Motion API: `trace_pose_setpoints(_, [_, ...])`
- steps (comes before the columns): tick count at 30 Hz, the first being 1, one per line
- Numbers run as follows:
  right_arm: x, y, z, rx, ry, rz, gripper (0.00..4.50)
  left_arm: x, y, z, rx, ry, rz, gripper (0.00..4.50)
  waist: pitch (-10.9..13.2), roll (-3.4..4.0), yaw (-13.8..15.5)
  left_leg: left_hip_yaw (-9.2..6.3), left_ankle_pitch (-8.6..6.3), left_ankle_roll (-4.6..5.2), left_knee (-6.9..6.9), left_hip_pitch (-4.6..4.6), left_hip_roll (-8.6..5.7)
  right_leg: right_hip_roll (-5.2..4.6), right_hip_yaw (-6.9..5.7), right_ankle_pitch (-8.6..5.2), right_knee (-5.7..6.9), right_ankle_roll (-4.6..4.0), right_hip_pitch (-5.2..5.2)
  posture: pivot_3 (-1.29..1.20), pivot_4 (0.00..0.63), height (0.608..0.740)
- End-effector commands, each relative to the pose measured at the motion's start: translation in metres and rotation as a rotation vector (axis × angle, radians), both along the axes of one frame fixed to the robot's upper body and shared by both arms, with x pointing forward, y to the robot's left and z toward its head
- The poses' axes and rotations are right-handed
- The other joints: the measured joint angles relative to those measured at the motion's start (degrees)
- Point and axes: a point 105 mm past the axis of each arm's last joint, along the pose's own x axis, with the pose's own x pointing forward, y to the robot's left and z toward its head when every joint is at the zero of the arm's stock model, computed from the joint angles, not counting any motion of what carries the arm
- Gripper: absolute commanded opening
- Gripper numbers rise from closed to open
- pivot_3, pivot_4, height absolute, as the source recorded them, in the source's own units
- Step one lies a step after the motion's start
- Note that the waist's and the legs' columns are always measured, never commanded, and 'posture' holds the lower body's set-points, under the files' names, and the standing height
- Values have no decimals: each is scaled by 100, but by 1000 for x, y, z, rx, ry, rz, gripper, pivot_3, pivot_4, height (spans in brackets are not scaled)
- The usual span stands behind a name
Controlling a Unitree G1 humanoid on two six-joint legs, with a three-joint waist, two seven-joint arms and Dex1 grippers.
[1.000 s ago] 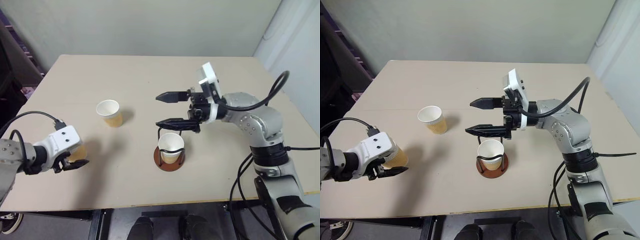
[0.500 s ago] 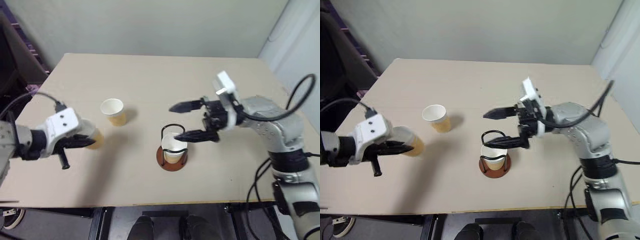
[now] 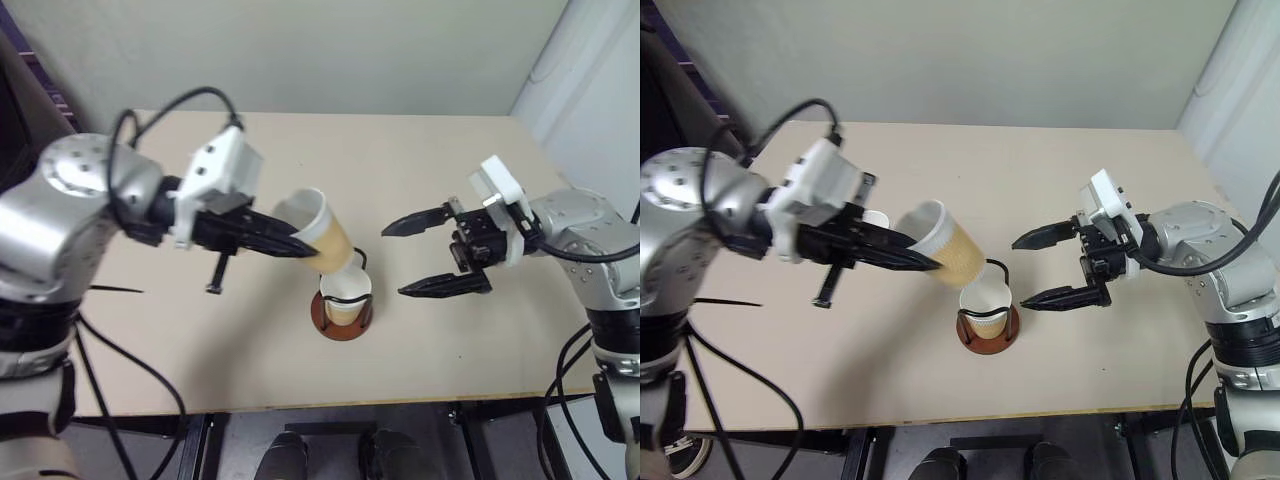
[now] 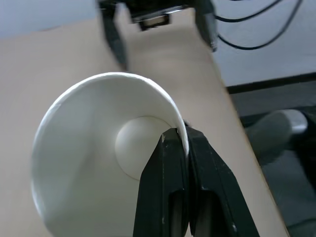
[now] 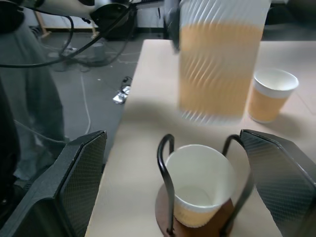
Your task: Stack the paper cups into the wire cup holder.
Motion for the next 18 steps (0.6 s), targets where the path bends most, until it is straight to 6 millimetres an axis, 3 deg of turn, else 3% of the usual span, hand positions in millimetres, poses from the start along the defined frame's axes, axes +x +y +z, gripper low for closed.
trace_pose_setpoints(1, [-5, -3, 11, 12, -57, -24, 4500, 4, -10, -3, 48, -50, -44, 48, 0, 0, -7, 2, 3, -5, 5, -2, -2, 0, 4, -1, -2, 8, 2, 0, 150, 740])
trace_pose_setpoints(4, [-5, -3, 10, 13, -58, -46, 4500, 17, -17, -21, 117, -83, -32, 48, 0, 1, 0, 0, 1, -4, 34, -20, -7, -2, 9, 1, -12, 33, 2, 0, 150, 740])
trace_pose_setpoints(10, [-6, -1, 9, 16, -57, -66, 4500, 16, -24, -33, 130, -71, -67, 48, 2, 3, 8, -14, -9, 23, 81, -67, -10, -6, 12, 44, -80, 85, 2, 0, 150, 740])
trace_pose_setpoints(13, [-5, -1, 8, 15, -59, -79, 4500, 20, -29, -49, 163, -76, -60, 48, 1, 3, 6, -13, -12, 36, 88, -74, -17, -14, 17, 54, -96, 95, 4, 0, 150, 740])
trace_pose_setpoints(18, [-3, -2, 8, 14, -63, -85, 4500, 17, -37, -55, 152, -74, -68, 1727, 1, 3, 36, -10, -12, 44, 92, -78, -20, -18, 19, 57, -97, 100, 5, 0, 150, 740])
